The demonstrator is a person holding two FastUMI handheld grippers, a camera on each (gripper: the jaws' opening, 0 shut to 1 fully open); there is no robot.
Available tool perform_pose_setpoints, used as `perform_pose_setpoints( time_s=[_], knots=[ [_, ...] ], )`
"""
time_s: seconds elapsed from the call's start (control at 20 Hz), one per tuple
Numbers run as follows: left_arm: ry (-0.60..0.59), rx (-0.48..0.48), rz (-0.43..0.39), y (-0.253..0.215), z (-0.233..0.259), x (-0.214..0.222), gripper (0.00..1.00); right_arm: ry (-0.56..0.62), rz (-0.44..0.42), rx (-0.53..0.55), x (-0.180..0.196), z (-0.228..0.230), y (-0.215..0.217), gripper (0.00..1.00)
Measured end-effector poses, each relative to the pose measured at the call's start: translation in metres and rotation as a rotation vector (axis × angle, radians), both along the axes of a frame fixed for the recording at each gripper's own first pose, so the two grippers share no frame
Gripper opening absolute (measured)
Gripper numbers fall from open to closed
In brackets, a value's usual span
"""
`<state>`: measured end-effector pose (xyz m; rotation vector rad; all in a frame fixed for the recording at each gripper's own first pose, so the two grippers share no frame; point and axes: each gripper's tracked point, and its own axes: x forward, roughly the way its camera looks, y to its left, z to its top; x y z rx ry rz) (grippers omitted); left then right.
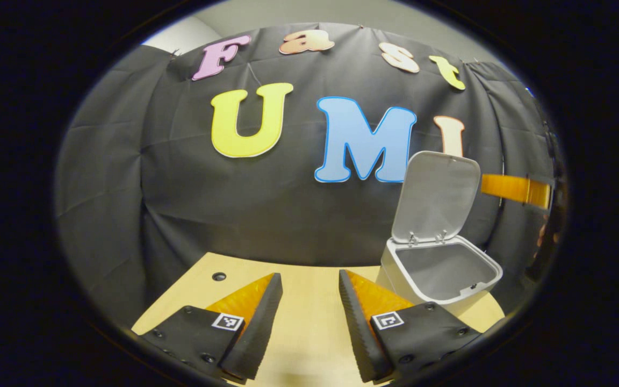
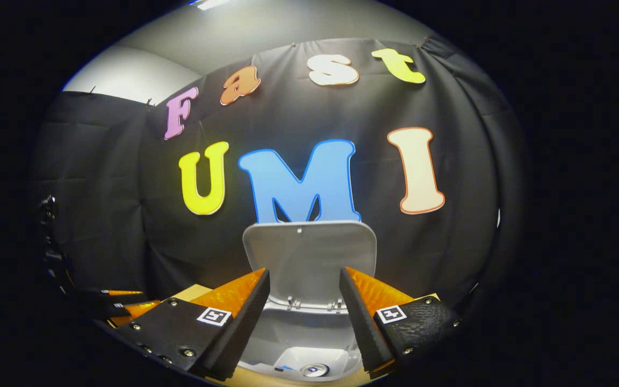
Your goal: Press the lid of the desktop garbage bin to open it, pick up the crumpled paper on the desktop and throw it into the bin, then pick up the pop can on the desktop and drop it into the bin, and finally close the garbage bin lid.
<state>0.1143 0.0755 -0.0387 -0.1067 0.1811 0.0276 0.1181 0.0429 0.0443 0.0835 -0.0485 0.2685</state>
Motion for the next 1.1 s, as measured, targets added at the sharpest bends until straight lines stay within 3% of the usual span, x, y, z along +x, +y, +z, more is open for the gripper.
perform_pose_setpoints(
  time_s=[0.15,0.2,0.25,0.5,0.6,0.65,1.1],
  knots=[
    [0.004,-0.013,0.007,0.004,-0.001,0.0,0.7,-0.051,-0.019,0.016,0.003,0.021,-0.001,0.83],
    [0.005,-0.017,0.008,0.005,-0.001,0.0,0.75,-0.063,-0.027,0.015,0.005,0.027,-0.001,0.83],
    [0.005,-0.022,0.009,0.006,-0.001,-0.001,0.7,-0.073,-0.036,0.011,0.009,0.032,-0.002,0.83],
    [0.008,-0.036,0.02,0.013,-0.003,-0.003,0.7,-0.112,-0.074,-0.004,0.027,0.046,-0.003,0.83],
    [0.01,-0.041,0.025,0.017,-0.003,-0.004,0.75,-0.127,-0.089,0.003,0.034,0.053,-0.005,0.83],
    [0.011,-0.041,0.028,0.019,-0.002,-0.004,0.7,-0.136,-0.099,0.007,0.038,0.057,-0.007,0.83],
    [0.016,-0.038,0.054,0.035,-0.002,-0.007,0.7,-0.154,-0.178,-0.011,0.078,0.063,-0.01,0.83]
  ],
)
